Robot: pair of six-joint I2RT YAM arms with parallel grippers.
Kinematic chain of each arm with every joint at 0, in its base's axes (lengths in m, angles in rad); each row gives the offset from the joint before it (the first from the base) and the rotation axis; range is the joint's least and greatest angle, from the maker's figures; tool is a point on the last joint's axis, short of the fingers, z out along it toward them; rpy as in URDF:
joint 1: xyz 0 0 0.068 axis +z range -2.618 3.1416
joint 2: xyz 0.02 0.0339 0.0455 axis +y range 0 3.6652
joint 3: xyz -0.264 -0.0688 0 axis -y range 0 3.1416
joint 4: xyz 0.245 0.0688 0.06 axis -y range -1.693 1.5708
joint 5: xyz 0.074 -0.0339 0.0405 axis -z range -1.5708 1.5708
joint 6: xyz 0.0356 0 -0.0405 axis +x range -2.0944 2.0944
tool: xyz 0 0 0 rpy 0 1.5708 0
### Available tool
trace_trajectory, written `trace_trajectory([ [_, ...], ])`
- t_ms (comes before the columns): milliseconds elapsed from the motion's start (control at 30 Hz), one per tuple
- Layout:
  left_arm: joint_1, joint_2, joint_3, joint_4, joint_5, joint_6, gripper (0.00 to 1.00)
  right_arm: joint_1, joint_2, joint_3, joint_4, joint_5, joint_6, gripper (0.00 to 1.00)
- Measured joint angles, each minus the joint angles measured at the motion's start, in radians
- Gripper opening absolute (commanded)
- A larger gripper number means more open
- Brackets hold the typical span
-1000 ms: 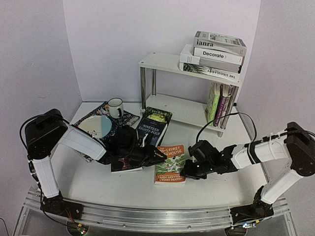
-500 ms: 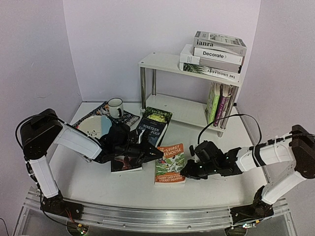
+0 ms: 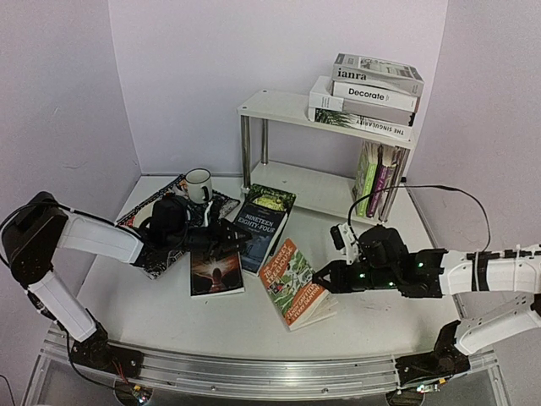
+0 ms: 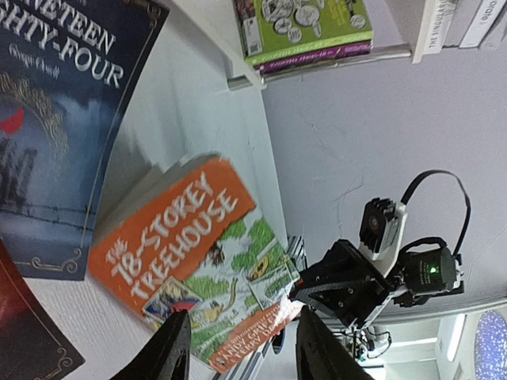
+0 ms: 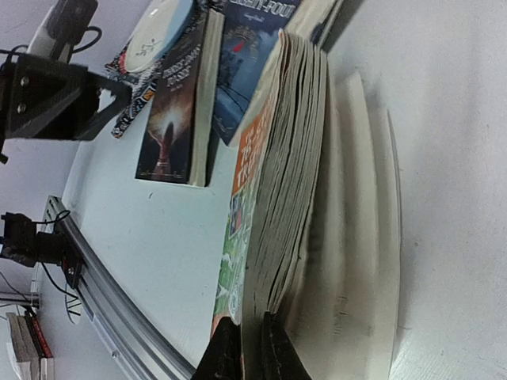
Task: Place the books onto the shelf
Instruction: Adjust the book at the center of the board.
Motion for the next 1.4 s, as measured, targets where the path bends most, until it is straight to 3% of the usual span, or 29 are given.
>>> trace_trajectory([
  [400, 0.174, -0.191, 0.004, -0.268, 0.020, 0.202, 0.57, 0.003, -0.007, 0.332, -0.127, -0.185, -0.248, 0.00],
  [667, 0.214, -0.377, 0.191, -0.616, -0.160, 0.396, 0.68, 0.003, 0.068, 0.584, -0.199, -0.197, -0.372, 0.00],
  [867, 0.214, -0.434, 0.203, -0.696, -0.197, 0.445, 0.69, 0.003, 0.162, 0.662, -0.274, -0.195, -0.376, 0.50],
  [1000, 0.214, -0.396, 0.186, -0.723, -0.183, 0.451, 0.72, 0.003, 0.214, 0.642, -0.347, -0.194, -0.320, 0.74],
  [1100, 0.214, -0.357, 0.166, -0.729, -0.161, 0.455, 0.95, 0.003, 0.216, 0.567, -0.382, -0.190, -0.237, 0.98],
  [1167, 0.214, -0.333, 0.152, -0.726, -0.140, 0.460, 1.00, 0.003, 0.207, 0.498, -0.407, -0.178, -0.175, 0.98],
  [1400, 0.180, -0.239, 0.111, -0.683, -0.092, 0.441, 1.00, 0.003, 0.163, 0.361, -0.553, -0.066, 0.019, 0.98],
])
